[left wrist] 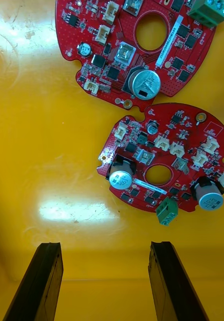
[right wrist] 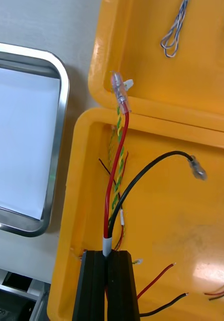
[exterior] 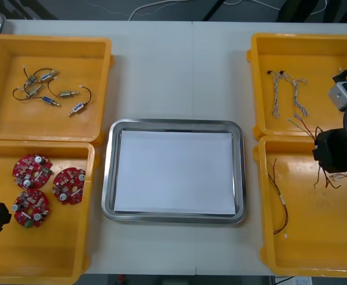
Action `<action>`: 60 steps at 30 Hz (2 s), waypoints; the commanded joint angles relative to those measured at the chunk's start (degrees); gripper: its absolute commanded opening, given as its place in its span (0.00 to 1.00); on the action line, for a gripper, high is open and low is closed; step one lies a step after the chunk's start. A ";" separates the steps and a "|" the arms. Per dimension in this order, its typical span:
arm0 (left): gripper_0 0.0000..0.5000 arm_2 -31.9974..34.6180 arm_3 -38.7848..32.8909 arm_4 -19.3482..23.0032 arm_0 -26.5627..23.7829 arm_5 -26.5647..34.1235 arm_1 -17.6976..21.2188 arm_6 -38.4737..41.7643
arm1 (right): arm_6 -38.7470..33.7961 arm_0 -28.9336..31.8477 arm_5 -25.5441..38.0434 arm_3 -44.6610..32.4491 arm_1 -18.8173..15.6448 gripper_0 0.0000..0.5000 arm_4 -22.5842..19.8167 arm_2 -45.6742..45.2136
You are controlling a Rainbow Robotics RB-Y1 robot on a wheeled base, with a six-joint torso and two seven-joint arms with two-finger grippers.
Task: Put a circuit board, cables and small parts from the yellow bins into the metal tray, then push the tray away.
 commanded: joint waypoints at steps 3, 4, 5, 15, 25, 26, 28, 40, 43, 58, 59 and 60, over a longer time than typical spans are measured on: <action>1.00 -0.66 -2.47 0.50 0.47 0.55 -0.57 -9.80 | -2.90 -0.99 0.20 -1.80 -3.80 0.00 0.51 2.89; 1.00 -0.66 -2.47 0.68 0.65 0.55 -0.57 -11.65 | -2.99 -0.90 0.20 -1.80 -3.80 0.00 0.51 2.98; 1.00 -0.66 -2.47 0.77 0.65 0.46 -0.57 -12.53 | -2.99 -0.90 0.20 -1.80 -3.80 0.00 0.42 2.98; 0.97 -4.26 -2.12 -0.29 4.69 -8.06 -0.57 -21.58 | -3.07 -0.29 0.20 -1.80 -3.53 0.00 0.42 2.98; 0.98 -7.69 -1.33 0.15 8.20 -15.01 -0.57 -23.16 | -3.07 -0.29 0.20 -1.80 -3.53 0.00 0.42 2.98; 0.97 -7.78 -1.24 0.15 8.29 -15.45 -0.57 -23.34 | -3.07 -0.29 0.20 -1.80 -3.53 0.00 0.42 2.98; 0.98 -7.95 -0.45 0.24 8.82 -17.12 -0.57 -24.30 | -3.07 -0.29 0.20 -1.80 -3.53 0.00 0.42 2.98; 0.97 -7.78 4.21 1.29 8.82 -22.65 -0.84 -29.14 | -3.07 -0.29 0.20 -1.80 -3.53 0.00 0.42 2.98; 0.96 -7.78 4.21 1.56 9.35 -23.01 -0.75 -29.40 | -3.07 -0.29 0.20 -1.80 -3.53 0.00 0.42 2.98; 0.94 -9.18 4.30 1.20 10.14 -24.24 -0.84 -29.84 | -3.07 -0.29 0.20 -1.80 -3.53 0.00 0.42 2.98; 0.93 -9.45 4.21 1.03 10.23 -24.41 -0.84 -29.75 | -3.07 -0.29 0.20 -1.80 -3.53 0.00 0.42 2.98; 0.93 -9.45 4.21 1.03 10.23 -24.41 -0.84 -29.75 | -3.07 -0.29 0.20 -1.80 -3.53 0.00 0.42 2.98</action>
